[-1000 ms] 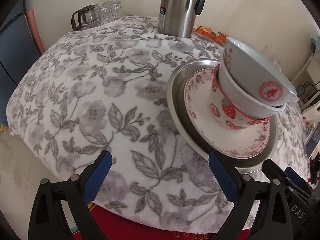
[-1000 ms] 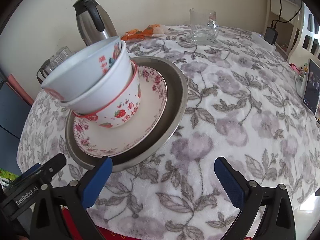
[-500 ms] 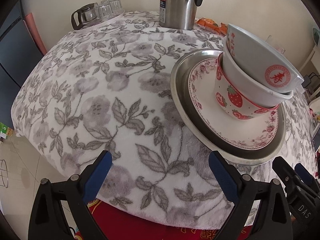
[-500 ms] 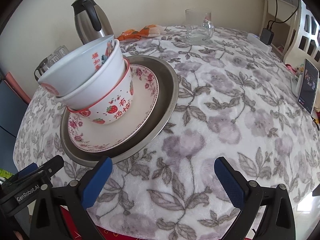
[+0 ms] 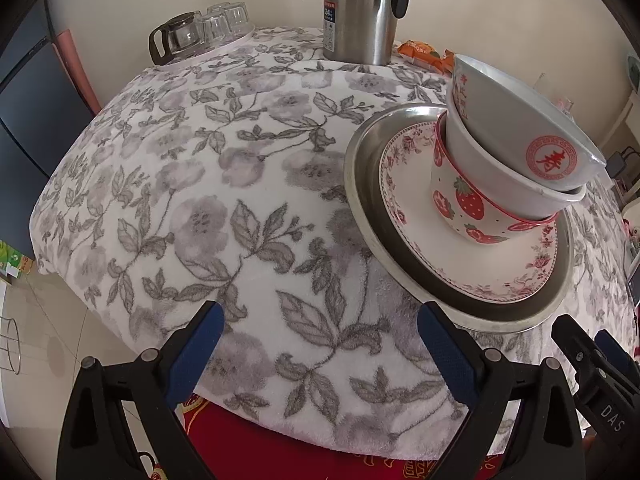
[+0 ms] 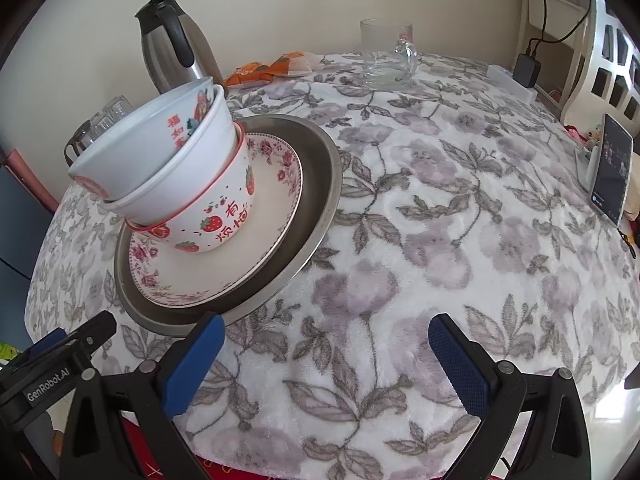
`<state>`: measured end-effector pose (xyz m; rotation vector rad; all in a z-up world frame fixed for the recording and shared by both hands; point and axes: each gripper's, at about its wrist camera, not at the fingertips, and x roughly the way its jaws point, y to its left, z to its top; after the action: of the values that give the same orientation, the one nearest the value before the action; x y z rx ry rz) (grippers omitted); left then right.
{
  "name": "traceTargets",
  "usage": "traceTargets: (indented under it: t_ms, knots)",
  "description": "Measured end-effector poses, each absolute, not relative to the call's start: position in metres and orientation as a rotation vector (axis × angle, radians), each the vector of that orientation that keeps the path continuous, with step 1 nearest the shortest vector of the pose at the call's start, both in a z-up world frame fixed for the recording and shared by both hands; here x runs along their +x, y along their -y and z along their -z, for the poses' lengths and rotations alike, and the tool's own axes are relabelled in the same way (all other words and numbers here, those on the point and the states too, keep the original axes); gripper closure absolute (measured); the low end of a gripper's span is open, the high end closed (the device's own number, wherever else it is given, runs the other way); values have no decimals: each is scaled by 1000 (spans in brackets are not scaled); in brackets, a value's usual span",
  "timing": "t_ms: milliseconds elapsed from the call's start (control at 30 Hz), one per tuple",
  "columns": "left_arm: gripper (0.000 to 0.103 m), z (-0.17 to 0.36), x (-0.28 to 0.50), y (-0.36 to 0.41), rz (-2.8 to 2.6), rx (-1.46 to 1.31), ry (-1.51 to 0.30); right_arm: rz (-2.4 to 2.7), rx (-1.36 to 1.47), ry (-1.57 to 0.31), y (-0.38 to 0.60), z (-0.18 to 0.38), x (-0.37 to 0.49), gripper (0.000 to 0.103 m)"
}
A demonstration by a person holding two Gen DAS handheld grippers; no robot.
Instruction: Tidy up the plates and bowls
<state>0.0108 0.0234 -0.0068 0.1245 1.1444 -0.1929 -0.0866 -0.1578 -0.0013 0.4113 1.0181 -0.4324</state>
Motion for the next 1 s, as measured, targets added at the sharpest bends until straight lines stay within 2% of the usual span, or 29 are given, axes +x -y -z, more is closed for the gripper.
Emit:
traceTargets:
  t_ms: [1000]
  knots:
    - [6, 9, 16, -26, 173, 98, -1174, 444, 415, -1014, 162, 1, -88, 0]
